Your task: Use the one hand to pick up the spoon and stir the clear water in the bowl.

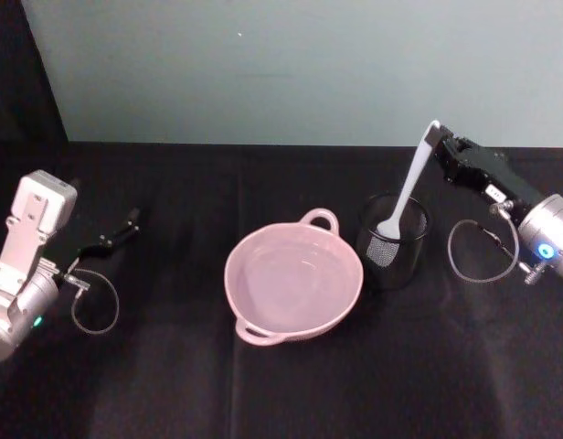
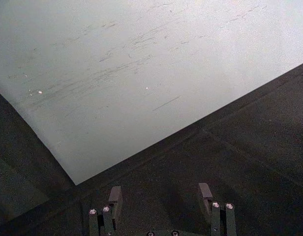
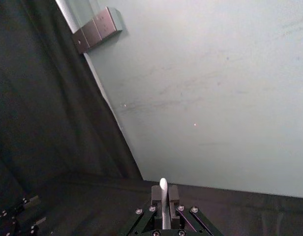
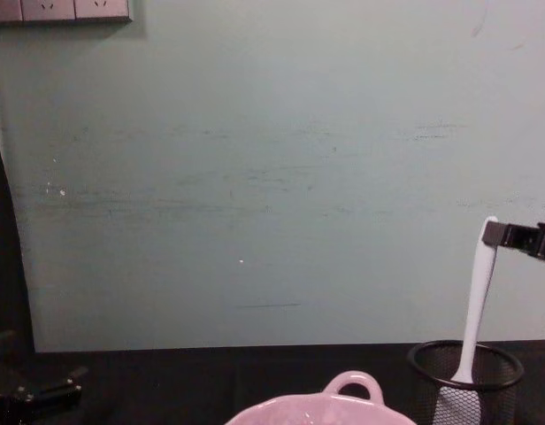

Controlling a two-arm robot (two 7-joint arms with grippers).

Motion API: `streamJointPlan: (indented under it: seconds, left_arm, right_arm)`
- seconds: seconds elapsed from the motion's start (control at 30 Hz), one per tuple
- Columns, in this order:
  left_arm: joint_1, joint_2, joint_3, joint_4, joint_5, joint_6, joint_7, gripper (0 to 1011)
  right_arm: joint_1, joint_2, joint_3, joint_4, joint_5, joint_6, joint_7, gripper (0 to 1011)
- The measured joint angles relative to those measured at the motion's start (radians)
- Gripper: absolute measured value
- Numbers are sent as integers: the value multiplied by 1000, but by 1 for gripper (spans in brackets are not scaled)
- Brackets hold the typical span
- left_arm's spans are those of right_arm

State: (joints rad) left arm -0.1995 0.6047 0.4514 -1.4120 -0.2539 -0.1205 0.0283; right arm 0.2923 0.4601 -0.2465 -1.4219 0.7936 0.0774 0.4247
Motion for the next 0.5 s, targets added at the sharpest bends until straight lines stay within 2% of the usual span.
streamJointPlan:
  seconds: [0.27, 0.5]
  left_arm:
    - [0, 0, 0, 0, 0, 0, 0, 1011]
    - [0, 0, 0, 0, 0, 0, 0, 1011]
  right_arm:
    - [39, 6, -24, 58, 31, 31, 27, 85]
    - [70, 11, -34, 104, 82, 62, 64, 84]
